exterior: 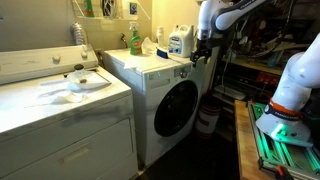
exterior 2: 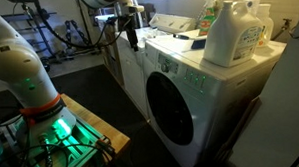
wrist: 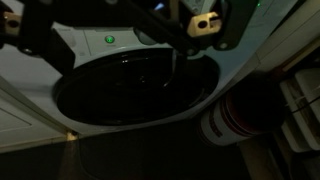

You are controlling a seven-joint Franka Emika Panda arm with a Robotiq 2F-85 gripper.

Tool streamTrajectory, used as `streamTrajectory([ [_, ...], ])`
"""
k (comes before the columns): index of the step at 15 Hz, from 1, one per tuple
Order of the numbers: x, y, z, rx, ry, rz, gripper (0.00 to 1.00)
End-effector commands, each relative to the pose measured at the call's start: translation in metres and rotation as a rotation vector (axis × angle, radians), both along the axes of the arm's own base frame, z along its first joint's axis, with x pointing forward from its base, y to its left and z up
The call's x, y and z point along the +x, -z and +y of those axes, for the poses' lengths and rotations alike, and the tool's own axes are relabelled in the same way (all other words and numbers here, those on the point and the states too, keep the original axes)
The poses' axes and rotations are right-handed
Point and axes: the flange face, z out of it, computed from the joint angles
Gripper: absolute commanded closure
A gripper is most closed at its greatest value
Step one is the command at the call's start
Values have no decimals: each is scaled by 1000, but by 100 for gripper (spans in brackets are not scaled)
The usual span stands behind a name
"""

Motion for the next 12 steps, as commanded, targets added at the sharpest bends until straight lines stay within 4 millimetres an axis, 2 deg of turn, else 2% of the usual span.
streamTrajectory([
  [1,-3,22,-41,-11,-67,12,0],
  [4,1,40,-77,1,-47,-43,0],
  [5,2,24,-60,-4,-50,-25,0],
  [7,3,35,-75,-1,-40,-36,0],
  [12,5,39,-76,0,-40,-35,0],
])
